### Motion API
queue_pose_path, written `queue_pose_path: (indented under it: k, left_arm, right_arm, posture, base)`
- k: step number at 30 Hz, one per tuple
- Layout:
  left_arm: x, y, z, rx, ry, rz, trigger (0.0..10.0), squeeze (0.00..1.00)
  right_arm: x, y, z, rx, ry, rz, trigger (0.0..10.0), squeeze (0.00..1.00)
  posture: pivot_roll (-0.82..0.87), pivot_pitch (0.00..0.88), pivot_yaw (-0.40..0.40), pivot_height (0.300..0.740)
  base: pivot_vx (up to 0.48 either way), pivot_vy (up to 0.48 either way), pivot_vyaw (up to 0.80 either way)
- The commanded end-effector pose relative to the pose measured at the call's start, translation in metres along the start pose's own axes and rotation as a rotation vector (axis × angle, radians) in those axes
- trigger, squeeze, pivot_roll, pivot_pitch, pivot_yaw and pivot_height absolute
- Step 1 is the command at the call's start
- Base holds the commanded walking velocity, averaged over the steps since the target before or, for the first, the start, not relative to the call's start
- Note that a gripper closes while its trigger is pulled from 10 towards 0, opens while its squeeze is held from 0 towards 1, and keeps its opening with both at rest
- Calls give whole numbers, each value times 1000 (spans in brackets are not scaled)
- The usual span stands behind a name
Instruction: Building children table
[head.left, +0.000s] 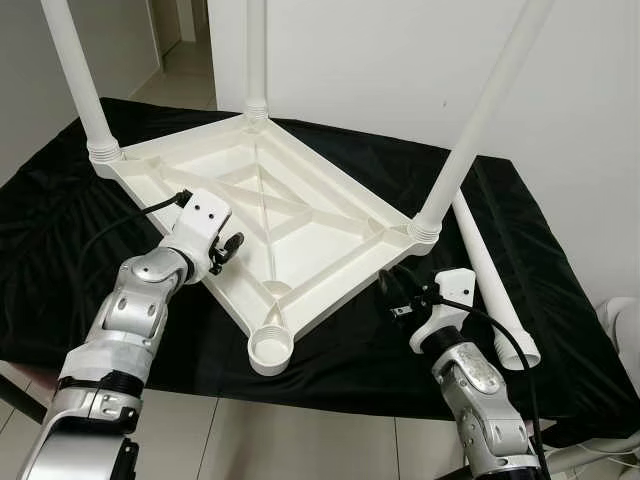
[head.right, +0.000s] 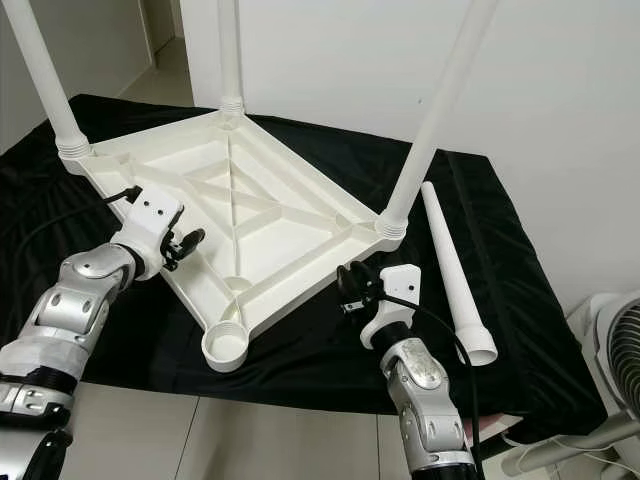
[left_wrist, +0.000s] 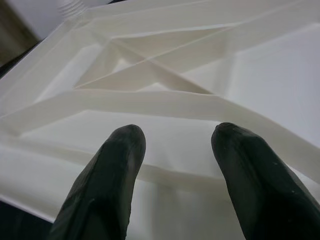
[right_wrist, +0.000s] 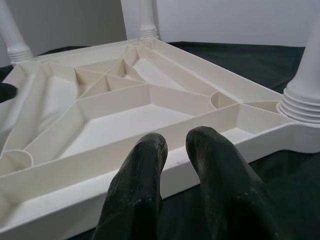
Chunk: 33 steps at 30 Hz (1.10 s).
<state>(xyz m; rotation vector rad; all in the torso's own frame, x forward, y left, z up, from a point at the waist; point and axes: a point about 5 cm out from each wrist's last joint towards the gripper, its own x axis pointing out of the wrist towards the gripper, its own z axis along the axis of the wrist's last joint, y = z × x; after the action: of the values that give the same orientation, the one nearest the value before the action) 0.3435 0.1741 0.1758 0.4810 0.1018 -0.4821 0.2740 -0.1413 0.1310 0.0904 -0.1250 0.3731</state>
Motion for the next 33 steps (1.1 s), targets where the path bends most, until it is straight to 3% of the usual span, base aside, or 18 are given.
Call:
queue_pose_path:
  k: [1, 5, 8, 11, 17, 24, 28, 29, 33]
  left_arm:
    - [-1, -17, -1, -4, -20, -134, 10000, 0]
    - [-8, -33, -9, 111, 0, -268, 10000, 0]
    - [-12, -40, -14, 129, 12, -332, 10000, 0]
    - [-13, -43, -15, 131, 14, -351, 10000, 0]
    - [-17, -47, -19, 227, 41, -400, 10000, 0]
    - [-22, -61, -20, 259, 37, -492, 10000, 0]
    - [-24, -79, -20, 260, 28, -560, 10000, 0]
    - [-26, -92, -18, 244, 8, -601, 10000, 0]
    - [-26, -100, -15, 237, -7, -618, 10000, 0]
  right_arm:
    - [-2, -4, -2, -10, 12, -5, 10000, 0]
    - [-2, -5, -2, -19, 13, -1, 10000, 0]
    - [-1, -8, -1, -20, 12, -7, 10000, 0]
    - [0, -8, 0, -20, 10, -11, 10000, 0]
    - [-2, -7, 0, -17, 7, -15, 10000, 0]
    - [2, -10, 0, 0, 5, -47, 10000, 0]
    - [9, -16, 0, -2, 16, -127, 10000, 0]
    - [13, -20, -3, -12, 34, -183, 10000, 0]
    - [14, -21, -3, -14, 34, -196, 10000, 0]
  posture:
    - [-48, 0, -98, 740]
    - [-48, 0, -97, 740]
    - [-49, 0, -96, 740]
    - [-49, 0, -96, 740]
    - [-54, 0, -92, 740]
    - [-57, 0, -88, 740]
    - [-56, 1, -84, 740]
    - [-56, 1, -84, 740]
    - [-53, 2, -82, 740]
  base:
    - [0, 0, 0]
    - [0, 0, 0]
    - [0, 0, 0]
    - [0, 0, 0]
    - [0, 0, 0]
    - [0, 0, 0]
    - [0, 0, 0]
    - [0, 0, 0]
    - [0, 0, 0]
